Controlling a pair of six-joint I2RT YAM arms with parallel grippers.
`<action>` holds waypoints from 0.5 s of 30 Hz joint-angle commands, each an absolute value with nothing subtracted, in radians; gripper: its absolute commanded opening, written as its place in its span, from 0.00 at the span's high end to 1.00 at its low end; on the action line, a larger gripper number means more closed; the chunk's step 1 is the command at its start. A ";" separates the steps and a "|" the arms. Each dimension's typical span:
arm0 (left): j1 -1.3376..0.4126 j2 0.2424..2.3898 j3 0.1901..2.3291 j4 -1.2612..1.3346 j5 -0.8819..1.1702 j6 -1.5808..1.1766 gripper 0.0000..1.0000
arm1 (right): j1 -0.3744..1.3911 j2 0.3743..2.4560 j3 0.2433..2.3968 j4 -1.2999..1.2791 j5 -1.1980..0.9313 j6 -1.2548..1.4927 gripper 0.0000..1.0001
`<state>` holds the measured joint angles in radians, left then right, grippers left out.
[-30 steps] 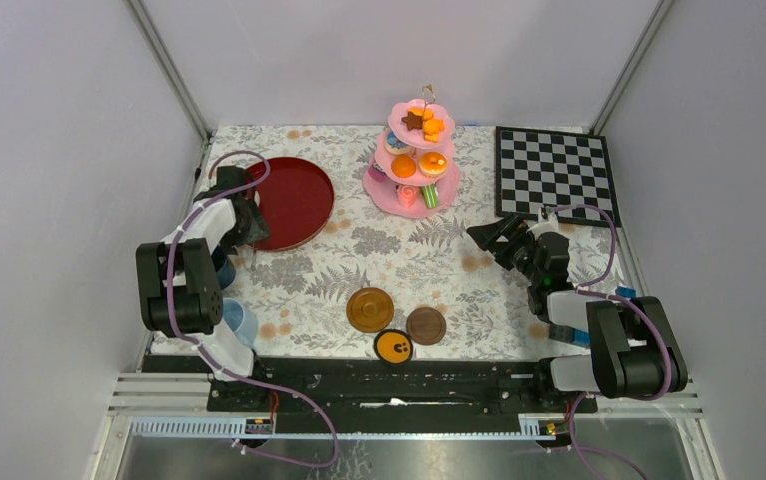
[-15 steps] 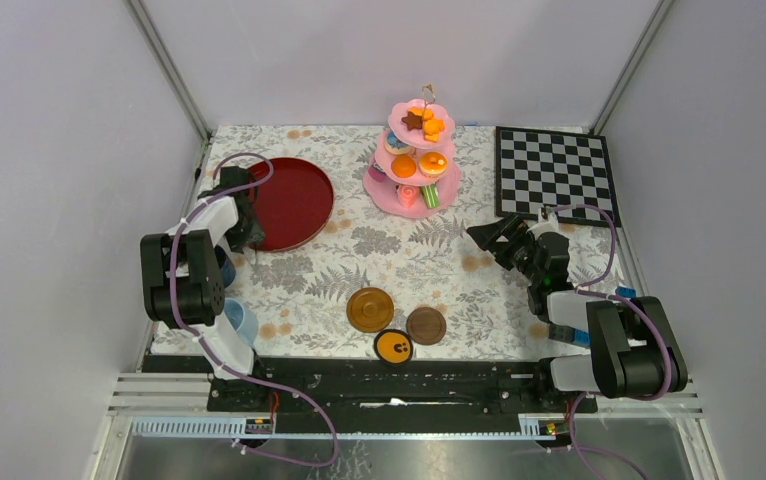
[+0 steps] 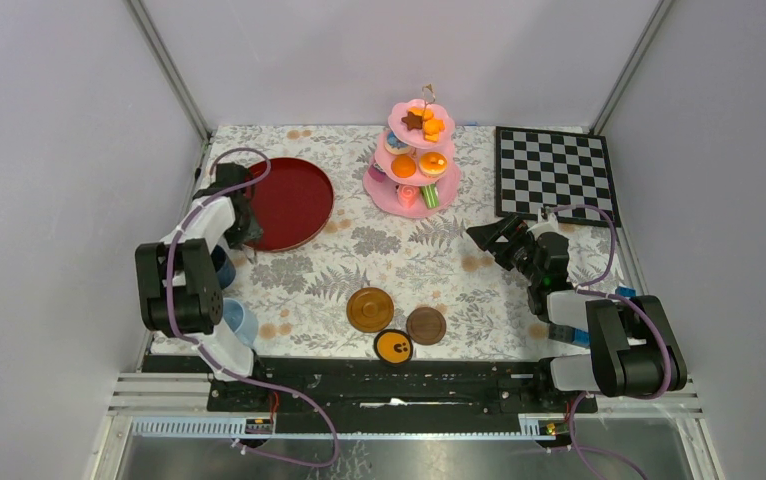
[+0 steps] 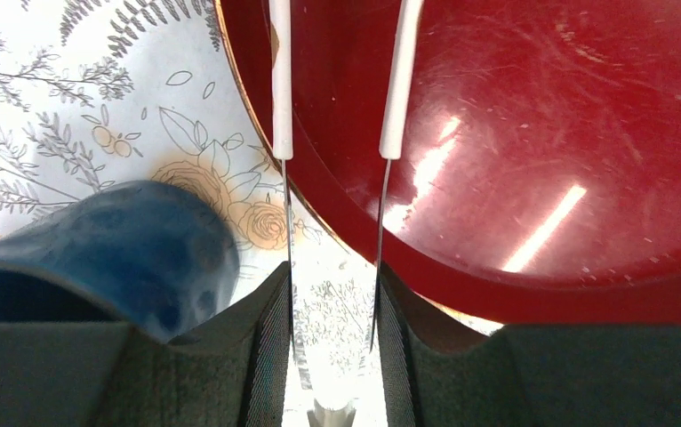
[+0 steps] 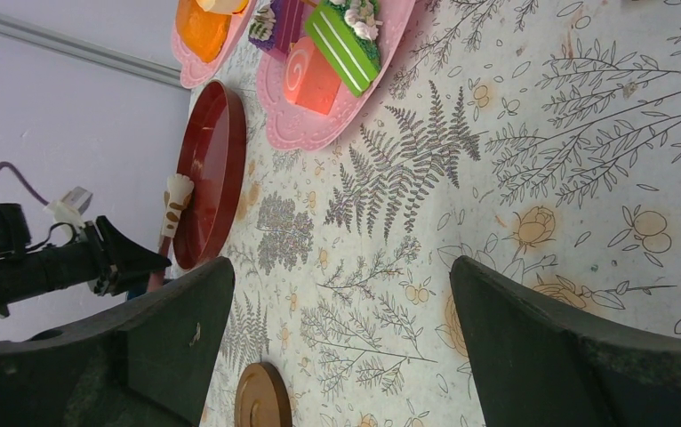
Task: Serve the afternoon tea
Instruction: Pick up the clamp from the tray, then pick up the desert from the tray.
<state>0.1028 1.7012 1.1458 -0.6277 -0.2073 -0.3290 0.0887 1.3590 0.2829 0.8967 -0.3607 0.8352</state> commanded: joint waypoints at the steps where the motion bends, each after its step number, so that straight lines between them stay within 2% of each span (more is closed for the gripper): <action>1: 0.086 1.573 1.194 -0.625 -0.174 -0.324 0.74 | 0.084 1.360 0.287 0.943 -0.374 0.836 0.02; 10: 0.054 1.466 1.219 -0.690 -0.158 -0.328 0.80 | 0.084 1.358 0.287 0.943 -0.373 0.836 0.02; 15: 0.020 1.409 1.304 -0.736 -0.113 -0.338 0.80 | 0.084 1.358 0.286 0.942 -0.371 0.836 0.02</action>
<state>0.0448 1.4849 1.1900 -0.7158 -0.1596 -0.3302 0.0887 1.3590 0.2829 0.8967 -0.3603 0.8352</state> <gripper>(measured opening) 0.372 0.985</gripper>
